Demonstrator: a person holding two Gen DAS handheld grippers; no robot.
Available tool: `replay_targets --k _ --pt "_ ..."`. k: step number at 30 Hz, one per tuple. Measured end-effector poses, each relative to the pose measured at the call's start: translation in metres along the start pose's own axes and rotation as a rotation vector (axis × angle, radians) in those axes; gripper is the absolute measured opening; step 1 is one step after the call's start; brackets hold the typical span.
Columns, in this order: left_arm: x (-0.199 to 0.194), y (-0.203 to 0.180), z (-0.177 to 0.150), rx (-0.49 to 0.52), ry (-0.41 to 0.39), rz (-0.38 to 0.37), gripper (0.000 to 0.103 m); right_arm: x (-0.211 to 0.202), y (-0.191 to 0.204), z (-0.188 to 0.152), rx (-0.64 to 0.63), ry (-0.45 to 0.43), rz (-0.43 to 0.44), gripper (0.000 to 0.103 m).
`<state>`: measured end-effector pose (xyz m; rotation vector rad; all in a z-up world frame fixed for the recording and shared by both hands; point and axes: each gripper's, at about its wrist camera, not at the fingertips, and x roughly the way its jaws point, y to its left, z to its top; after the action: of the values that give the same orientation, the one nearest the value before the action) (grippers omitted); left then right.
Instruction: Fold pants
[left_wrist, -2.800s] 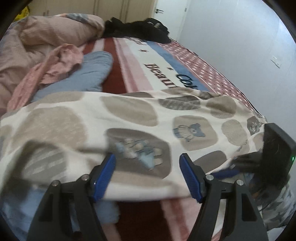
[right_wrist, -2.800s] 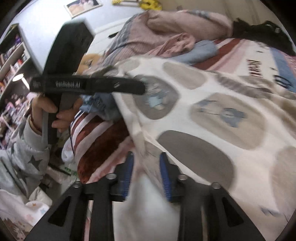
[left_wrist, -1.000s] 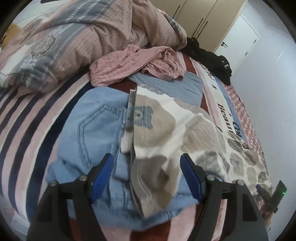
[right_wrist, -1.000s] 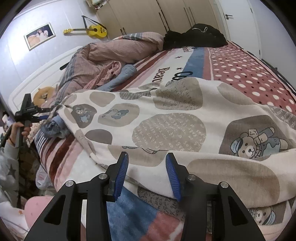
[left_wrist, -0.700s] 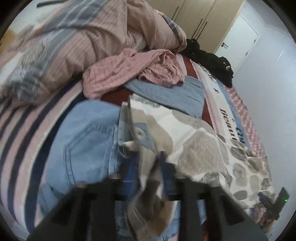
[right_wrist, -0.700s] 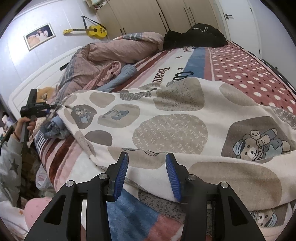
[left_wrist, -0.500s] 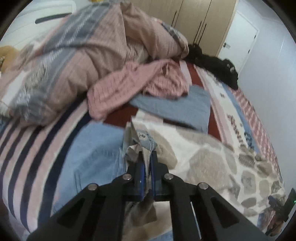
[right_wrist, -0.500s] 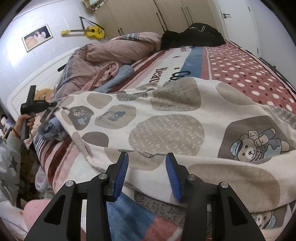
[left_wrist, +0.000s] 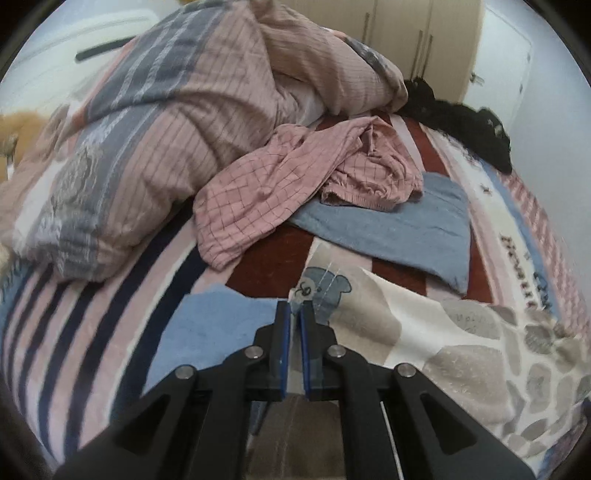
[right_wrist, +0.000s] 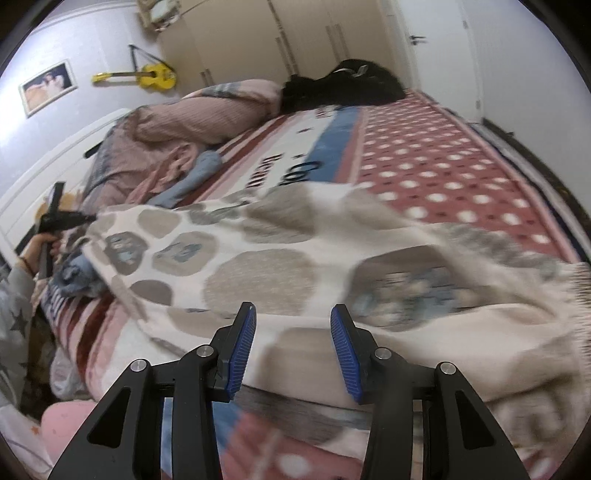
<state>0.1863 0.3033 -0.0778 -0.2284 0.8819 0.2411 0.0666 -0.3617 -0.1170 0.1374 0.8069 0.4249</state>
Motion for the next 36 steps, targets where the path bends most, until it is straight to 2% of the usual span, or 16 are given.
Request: replay_targets --k 2,5,9,12,16,17,18,19,20,22,27,29,32,34,35,36 --pt "-0.012 -0.002 -0.002 0.001 -0.007 -0.017 0.024 -0.010 -0.012 0.006 0.002 -0.012 -0.041 0.054" --pt "-0.034 -0.018 -0.008 0.041 -0.043 -0.060 0.039 -0.016 -0.025 0.024 -0.020 -0.012 -0.106 0.055" --pt "-0.049 -0.042 -0.015 0.048 -0.056 -0.152 0.045 0.001 -0.026 0.058 -0.069 0.005 -0.144 0.076" --pt "-0.052 -0.064 -0.024 0.096 -0.052 -0.180 0.046 0.037 -0.015 0.078 -0.140 0.059 -0.179 0.077" --pt "-0.049 -0.083 -0.030 0.125 -0.037 -0.231 0.046 0.093 0.001 0.084 -0.215 0.173 -0.196 0.077" --pt "-0.048 -0.086 -0.032 0.133 -0.035 -0.237 0.046 0.100 0.004 0.084 -0.235 0.181 -0.215 0.073" --pt "-0.048 -0.089 -0.033 0.141 -0.034 -0.239 0.046 0.107 0.006 0.084 -0.254 0.183 -0.239 0.049" --pt "-0.046 -0.093 -0.034 0.156 -0.035 -0.240 0.046 0.112 0.006 0.084 -0.264 0.182 -0.264 0.032" --pt "-0.045 -0.095 -0.036 0.166 -0.035 -0.238 0.047 0.118 0.004 0.084 -0.261 0.195 -0.280 0.008" --pt "-0.039 -0.097 -0.035 0.181 -0.038 -0.229 0.047 0.123 -0.001 0.087 -0.231 0.201 -0.275 0.005" --pt "-0.017 -0.096 -0.030 0.184 -0.032 -0.208 0.047 0.124 -0.025 0.111 -0.111 0.159 -0.341 0.003" --pt "-0.008 -0.095 -0.029 0.179 -0.024 -0.203 0.047 0.130 -0.040 0.121 -0.085 0.152 -0.399 0.003" --pt "0.003 -0.092 -0.028 0.161 -0.012 -0.206 0.050 0.146 -0.049 0.124 -0.070 0.198 -0.408 0.003" --pt "0.005 -0.091 -0.027 0.160 -0.023 -0.195 0.053 0.149 -0.045 0.124 -0.083 0.222 -0.391 0.007" --pt "0.005 -0.090 -0.027 0.160 -0.025 -0.195 0.053 0.146 -0.043 0.125 -0.091 0.221 -0.396 0.013" --pt "0.005 -0.090 -0.027 0.158 -0.023 -0.200 0.053 0.140 -0.040 0.127 -0.090 0.213 -0.392 0.031"
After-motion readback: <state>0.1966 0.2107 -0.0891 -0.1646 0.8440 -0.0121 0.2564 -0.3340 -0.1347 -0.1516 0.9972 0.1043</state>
